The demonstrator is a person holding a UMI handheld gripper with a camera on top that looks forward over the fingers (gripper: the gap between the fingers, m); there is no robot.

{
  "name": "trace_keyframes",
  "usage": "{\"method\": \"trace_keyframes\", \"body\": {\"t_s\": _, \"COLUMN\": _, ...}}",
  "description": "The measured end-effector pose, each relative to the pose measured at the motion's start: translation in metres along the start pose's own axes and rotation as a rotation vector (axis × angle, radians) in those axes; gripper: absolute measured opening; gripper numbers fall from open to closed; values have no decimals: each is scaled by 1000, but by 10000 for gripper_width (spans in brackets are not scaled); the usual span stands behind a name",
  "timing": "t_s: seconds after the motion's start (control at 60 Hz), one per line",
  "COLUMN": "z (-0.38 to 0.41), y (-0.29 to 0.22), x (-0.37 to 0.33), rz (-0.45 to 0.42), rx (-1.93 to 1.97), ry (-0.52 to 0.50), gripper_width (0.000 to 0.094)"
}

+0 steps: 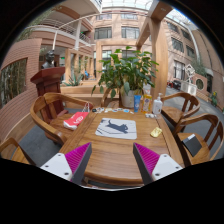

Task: Arrange mouse

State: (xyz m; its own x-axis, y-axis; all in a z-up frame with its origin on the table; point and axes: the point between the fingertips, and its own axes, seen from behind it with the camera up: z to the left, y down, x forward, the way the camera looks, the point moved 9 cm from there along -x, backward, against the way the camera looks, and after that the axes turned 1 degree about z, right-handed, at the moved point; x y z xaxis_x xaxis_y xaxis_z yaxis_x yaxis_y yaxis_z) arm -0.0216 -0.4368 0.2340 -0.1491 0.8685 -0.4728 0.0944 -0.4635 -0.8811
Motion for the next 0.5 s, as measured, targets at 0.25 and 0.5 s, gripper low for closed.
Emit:
{"method": "trace_keyframes", "body": {"t_s": 0.25, "z": -106, "y": 64, "x": 82, "rz": 150, "rx": 69, "ry": 90, "gripper_width": 851}}
{"method": "trace_keyframes", "body": {"t_s": 0.5, "z": -206, "y": 61, "x": 184, "rz": 157, "rx": 122, "ry": 142, "gripper_width": 853}}
